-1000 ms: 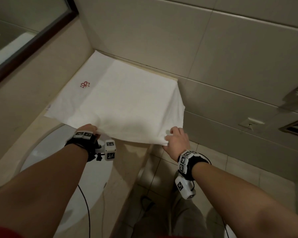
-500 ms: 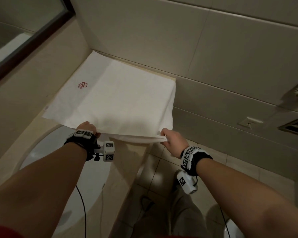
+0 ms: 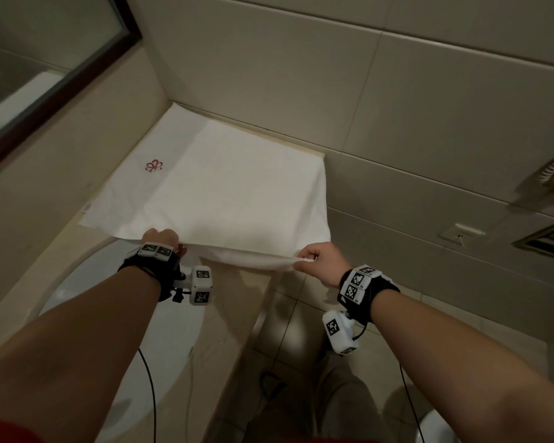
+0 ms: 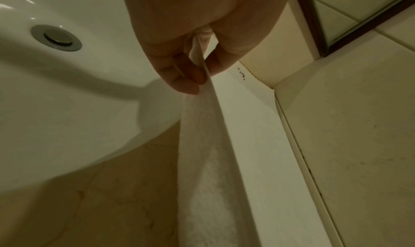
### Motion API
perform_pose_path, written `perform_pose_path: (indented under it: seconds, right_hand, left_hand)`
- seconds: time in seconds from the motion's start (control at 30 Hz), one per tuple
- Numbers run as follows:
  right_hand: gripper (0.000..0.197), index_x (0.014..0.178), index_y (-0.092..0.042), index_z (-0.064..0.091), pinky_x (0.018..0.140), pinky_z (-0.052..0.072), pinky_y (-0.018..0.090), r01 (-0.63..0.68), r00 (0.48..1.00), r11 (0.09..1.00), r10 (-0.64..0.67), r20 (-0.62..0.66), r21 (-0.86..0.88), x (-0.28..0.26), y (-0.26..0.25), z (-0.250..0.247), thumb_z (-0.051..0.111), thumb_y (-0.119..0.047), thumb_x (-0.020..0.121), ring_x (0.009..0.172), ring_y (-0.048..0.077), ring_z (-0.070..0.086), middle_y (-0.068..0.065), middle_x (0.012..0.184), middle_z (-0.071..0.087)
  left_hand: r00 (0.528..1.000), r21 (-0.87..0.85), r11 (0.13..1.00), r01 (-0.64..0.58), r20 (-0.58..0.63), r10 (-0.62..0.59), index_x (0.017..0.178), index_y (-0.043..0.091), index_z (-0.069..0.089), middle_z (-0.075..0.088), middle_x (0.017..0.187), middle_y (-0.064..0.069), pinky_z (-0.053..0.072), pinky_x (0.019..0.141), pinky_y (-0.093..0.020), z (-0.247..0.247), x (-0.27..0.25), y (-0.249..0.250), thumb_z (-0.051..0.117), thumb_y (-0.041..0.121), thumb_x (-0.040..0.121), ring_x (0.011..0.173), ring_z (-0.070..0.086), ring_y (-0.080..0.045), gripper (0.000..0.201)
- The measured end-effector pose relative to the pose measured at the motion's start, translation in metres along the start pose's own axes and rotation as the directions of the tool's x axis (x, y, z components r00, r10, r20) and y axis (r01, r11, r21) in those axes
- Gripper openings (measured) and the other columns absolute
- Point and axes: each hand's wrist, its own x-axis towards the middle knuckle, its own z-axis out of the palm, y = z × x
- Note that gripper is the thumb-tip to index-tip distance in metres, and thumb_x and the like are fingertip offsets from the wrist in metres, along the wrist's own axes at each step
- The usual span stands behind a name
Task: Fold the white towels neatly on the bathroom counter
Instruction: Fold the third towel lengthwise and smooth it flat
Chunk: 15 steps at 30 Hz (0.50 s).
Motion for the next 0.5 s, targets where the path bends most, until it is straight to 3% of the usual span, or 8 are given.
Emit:
perform_pose_path:
  seconds: [0.17,0.33,0.43,0.5]
  right_hand:
    - [0.013,0.078,-0.009,0.073,0.053,0.040,0.020,-0.034,0.999,0.995,0.035,-0.009,0.095,0.005,-0.008,-0.009,0.068,-0.019,0.086,0.049,0.001,0.050,-0.008,0.056,0.057]
    - [0.017,0.087,-0.006,0.075,0.056,0.040,0.013,-0.014,1.000,0.998,0.015,-0.023,0.059,0.019,-0.013,-0.025,0.063,-0.018,0.091,0.055,-0.004,0.052,-0.009,0.067,0.062]
    - [0.019,0.091,-0.006,0.073,0.060,0.041,0.016,-0.005,1.000,1.000,0.005,-0.029,-0.003,0.033,-0.013,-0.037,0.060,-0.019,0.094,0.064,0.003,0.053,-0.003,0.077,0.063]
    - [0.019,0.091,-0.007,0.070,0.064,0.040,0.022,-0.008,1.000,1.000,0.008,-0.013,-0.025,0.042,-0.013,-0.043,0.058,-0.021,0.095,0.071,0.011,0.054,0.000,0.082,0.063]
  left_hand:
    - [0.999,0.047,0.998,0.032,0.008,-0.032,0.064,0.018,0.046,0.063,0.080,-0.003,0.040,0.092,-0.030,-0.023,-0.004,0.006,0.051,0.032,0.097,0.096,0.062,-0.028,0.036]
    - [0.997,0.037,0.996,0.081,-0.019,-0.080,0.064,0.018,0.045,0.049,0.062,0.002,0.034,0.086,-0.031,-0.051,-0.003,0.017,0.057,0.027,0.093,0.085,0.059,-0.026,0.032]
    - [0.995,0.043,0.994,0.100,0.021,-0.101,0.070,0.018,0.047,0.048,0.065,0.001,0.035,0.096,-0.032,-0.073,0.007,0.028,0.062,0.026,0.089,0.094,0.059,-0.026,0.026]
    - [0.993,0.018,0.994,0.105,0.045,-0.105,0.083,0.014,0.057,0.051,0.073,-0.003,0.038,0.097,-0.033,-0.082,0.012,0.032,0.065,0.024,0.087,0.102,0.057,-0.029,0.014]
